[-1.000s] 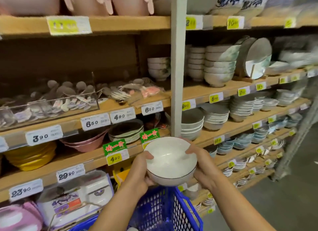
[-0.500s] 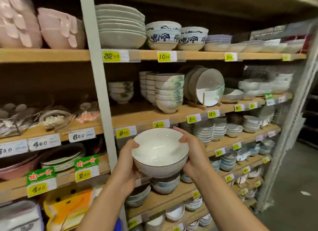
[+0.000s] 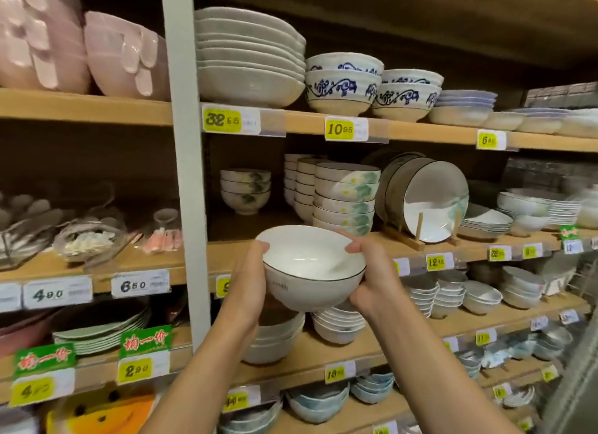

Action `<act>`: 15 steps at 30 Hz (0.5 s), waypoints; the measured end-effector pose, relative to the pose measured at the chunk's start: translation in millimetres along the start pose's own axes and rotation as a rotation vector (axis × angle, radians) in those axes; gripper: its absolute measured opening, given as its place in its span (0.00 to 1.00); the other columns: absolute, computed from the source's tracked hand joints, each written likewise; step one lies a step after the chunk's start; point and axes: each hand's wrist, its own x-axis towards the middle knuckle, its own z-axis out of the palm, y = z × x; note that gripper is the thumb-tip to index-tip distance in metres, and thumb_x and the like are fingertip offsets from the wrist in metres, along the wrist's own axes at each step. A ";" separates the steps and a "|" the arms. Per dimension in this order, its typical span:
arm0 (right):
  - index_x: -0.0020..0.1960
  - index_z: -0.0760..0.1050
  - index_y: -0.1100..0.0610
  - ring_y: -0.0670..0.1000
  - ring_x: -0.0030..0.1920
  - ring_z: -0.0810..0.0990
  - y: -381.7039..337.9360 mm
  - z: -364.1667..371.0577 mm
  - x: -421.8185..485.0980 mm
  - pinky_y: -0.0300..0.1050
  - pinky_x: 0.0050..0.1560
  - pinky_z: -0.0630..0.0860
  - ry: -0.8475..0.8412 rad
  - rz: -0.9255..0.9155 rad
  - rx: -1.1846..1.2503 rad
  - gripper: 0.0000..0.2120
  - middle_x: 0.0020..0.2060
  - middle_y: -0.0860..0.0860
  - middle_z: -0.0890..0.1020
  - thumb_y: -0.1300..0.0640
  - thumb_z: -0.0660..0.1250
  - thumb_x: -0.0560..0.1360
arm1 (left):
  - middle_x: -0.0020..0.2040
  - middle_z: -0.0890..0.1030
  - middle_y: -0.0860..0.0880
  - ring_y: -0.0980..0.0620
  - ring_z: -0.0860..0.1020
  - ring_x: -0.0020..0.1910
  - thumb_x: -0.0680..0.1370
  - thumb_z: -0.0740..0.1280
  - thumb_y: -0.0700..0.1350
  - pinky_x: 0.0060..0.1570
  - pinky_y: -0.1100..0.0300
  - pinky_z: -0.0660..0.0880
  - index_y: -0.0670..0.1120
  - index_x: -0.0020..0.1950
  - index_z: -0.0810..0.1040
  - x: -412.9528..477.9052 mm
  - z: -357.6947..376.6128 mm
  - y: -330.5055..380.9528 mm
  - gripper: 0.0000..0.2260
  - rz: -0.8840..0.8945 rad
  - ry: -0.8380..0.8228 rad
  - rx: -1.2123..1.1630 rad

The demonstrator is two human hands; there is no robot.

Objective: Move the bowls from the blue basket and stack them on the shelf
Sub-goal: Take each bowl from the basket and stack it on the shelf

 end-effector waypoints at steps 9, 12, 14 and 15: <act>0.63 0.76 0.61 0.65 0.57 0.78 2.8 39.7 78.6 0.57 0.55 0.77 -0.053 0.012 -0.042 0.24 0.59 0.61 0.79 0.66 0.55 0.70 | 0.52 0.81 0.48 0.49 0.78 0.51 0.80 0.52 0.54 0.42 0.55 0.76 0.53 0.61 0.74 77.3 -8.3 3.1 0.16 0.030 0.095 0.009; 0.62 0.74 0.62 0.63 0.51 0.78 3.2 52.1 101.4 0.54 0.50 0.78 -0.073 0.043 -0.059 0.22 0.57 0.62 0.78 0.66 0.53 0.71 | 0.53 0.81 0.48 0.51 0.77 0.52 0.80 0.51 0.53 0.43 0.56 0.74 0.52 0.60 0.76 96.7 -7.1 3.5 0.17 0.049 0.147 0.002; 0.60 0.73 0.63 0.62 0.49 0.78 6.5 60.6 116.1 0.52 0.47 0.78 -0.089 0.067 -0.068 0.19 0.54 0.62 0.79 0.66 0.52 0.72 | 0.53 0.81 0.48 0.51 0.77 0.52 0.80 0.50 0.53 0.48 0.55 0.76 0.54 0.54 0.77 109.6 -7.4 1.0 0.16 0.045 0.191 -0.024; 0.57 0.73 0.63 0.62 0.47 0.78 9.1 63.2 122.6 0.52 0.45 0.78 -0.091 0.079 -0.071 0.17 0.51 0.62 0.79 0.66 0.52 0.72 | 0.53 0.81 0.48 0.51 0.78 0.51 0.80 0.50 0.52 0.47 0.56 0.76 0.55 0.52 0.76 115.1 -7.5 -1.6 0.15 0.041 0.205 -0.023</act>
